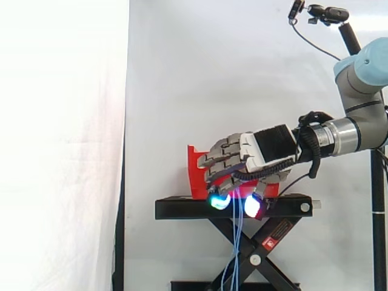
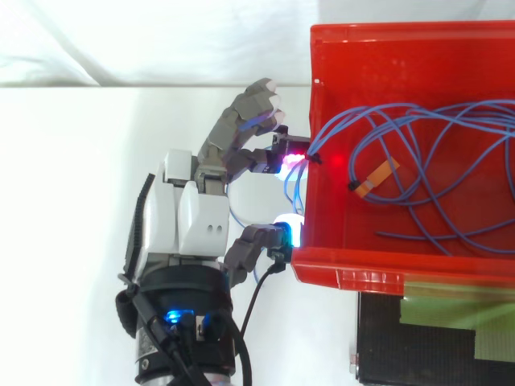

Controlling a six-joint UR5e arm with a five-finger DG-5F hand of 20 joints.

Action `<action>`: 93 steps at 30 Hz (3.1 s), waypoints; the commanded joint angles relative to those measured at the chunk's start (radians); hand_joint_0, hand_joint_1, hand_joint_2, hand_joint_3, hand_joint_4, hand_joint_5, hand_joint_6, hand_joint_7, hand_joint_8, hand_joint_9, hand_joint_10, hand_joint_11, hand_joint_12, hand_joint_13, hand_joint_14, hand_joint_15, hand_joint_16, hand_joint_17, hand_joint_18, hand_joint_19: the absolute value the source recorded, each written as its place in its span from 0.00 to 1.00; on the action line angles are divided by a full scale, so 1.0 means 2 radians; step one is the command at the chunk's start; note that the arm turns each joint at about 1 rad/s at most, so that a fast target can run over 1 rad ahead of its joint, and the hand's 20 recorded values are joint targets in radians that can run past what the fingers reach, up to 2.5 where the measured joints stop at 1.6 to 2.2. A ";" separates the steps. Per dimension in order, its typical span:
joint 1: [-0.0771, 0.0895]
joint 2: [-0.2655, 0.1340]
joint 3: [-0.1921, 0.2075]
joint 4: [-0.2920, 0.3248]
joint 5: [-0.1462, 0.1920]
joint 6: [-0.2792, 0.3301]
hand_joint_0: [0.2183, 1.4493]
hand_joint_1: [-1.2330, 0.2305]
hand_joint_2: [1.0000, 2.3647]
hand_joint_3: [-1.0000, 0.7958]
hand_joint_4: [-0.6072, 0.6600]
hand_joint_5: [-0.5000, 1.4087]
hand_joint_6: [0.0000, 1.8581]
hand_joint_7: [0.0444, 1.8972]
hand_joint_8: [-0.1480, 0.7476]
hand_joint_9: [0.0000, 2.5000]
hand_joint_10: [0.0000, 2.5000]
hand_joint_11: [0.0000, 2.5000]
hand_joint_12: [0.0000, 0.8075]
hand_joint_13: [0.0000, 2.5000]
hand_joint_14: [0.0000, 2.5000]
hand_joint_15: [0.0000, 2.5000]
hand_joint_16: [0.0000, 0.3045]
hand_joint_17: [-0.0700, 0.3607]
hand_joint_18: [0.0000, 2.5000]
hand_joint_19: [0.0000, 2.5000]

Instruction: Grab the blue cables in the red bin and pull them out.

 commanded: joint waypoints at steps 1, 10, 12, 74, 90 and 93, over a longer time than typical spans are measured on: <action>0.000 0.000 0.001 0.000 0.000 -0.001 0.45 0.20 0.00 0.00 0.54 0.71 0.00 0.37 0.41 0.27 0.01 0.20 0.39 0.19 0.01 0.14 0.14 0.39 0.19 0.24; 0.001 0.000 0.000 0.000 0.000 -0.003 0.45 0.20 0.00 0.00 0.55 0.72 0.00 0.38 0.41 0.27 0.01 0.20 0.39 0.20 0.01 0.15 0.14 0.38 0.20 0.24; 0.000 -0.001 0.000 0.000 0.000 -0.004 0.45 0.20 0.00 0.00 0.55 0.73 0.00 0.38 0.41 0.27 0.01 0.20 0.39 0.20 0.01 0.14 0.14 0.38 0.20 0.24; 0.005 0.000 0.010 -0.016 0.000 -0.012 0.46 0.20 0.00 0.00 0.55 0.74 0.00 0.39 0.41 0.29 0.01 0.20 0.38 0.22 0.01 0.15 0.14 0.38 0.21 0.25; 0.005 0.000 0.010 -0.009 0.000 -0.012 0.46 0.20 0.00 0.00 0.55 0.74 0.00 0.39 0.41 0.29 0.01 0.20 0.38 0.22 0.01 0.16 0.14 0.38 0.21 0.25; 0.005 0.000 0.010 -0.009 0.000 -0.012 0.46 0.20 0.00 0.00 0.55 0.75 0.00 0.39 0.41 0.29 0.01 0.20 0.38 0.22 0.01 0.16 0.14 0.38 0.21 0.25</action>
